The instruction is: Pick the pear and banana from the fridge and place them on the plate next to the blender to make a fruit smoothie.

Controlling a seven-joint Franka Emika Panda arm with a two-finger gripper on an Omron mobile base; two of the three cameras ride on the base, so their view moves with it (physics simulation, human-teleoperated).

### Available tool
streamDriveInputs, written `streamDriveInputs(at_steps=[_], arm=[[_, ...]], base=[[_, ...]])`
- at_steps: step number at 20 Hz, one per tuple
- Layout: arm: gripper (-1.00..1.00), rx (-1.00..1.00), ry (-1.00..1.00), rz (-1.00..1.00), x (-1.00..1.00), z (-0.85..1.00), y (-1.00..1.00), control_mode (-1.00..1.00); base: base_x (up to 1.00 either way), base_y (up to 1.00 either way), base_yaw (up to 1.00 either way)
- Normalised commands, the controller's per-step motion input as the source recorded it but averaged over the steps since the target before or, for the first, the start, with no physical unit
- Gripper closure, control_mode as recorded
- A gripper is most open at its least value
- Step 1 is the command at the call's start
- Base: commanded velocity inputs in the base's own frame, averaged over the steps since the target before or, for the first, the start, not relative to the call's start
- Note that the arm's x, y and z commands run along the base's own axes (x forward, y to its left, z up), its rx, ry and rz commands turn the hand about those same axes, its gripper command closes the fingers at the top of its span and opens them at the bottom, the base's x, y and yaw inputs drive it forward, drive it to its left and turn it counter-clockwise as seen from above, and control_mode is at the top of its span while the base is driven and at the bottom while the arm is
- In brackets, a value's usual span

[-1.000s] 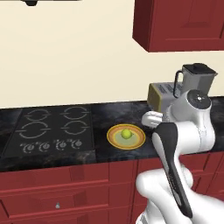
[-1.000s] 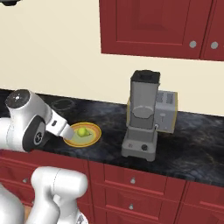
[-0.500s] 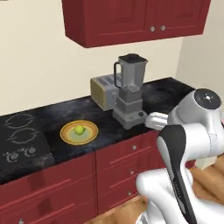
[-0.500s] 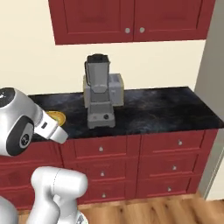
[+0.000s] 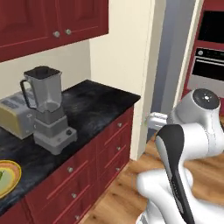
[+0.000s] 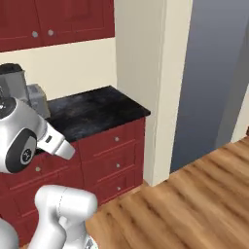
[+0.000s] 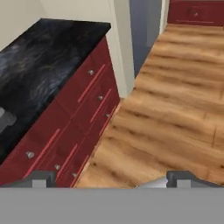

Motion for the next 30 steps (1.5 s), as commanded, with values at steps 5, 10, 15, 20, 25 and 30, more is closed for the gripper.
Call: streamDriveInputs(at_steps=[5,10,15,20,25,30], arm=[[-1.0,0.0,0.0,0.0,0.0,0.0,0.0,1.0],[-1.0,0.0,0.0,0.0,0.0,0.0,0.0,1.0],[-1.0,0.0,0.0,0.0,0.0,0.0,0.0,1.0],[-1.0,0.0,0.0,0.0,0.0,0.0,0.0,1.0],[-1.0,0.0,0.0,0.0,0.0,0.0,0.0,1.0],[-1.0,0.0,0.0,0.0,0.0,0.0,0.0,1.0]], base=[[0.0,-0.81,-0.72],[0.31,-0.73,-0.6],[0.97,-0.85,-0.32],[1.0,-0.73,-0.14],[1.0,-0.89,-0.06],[1.0,-0.61,-0.06]])
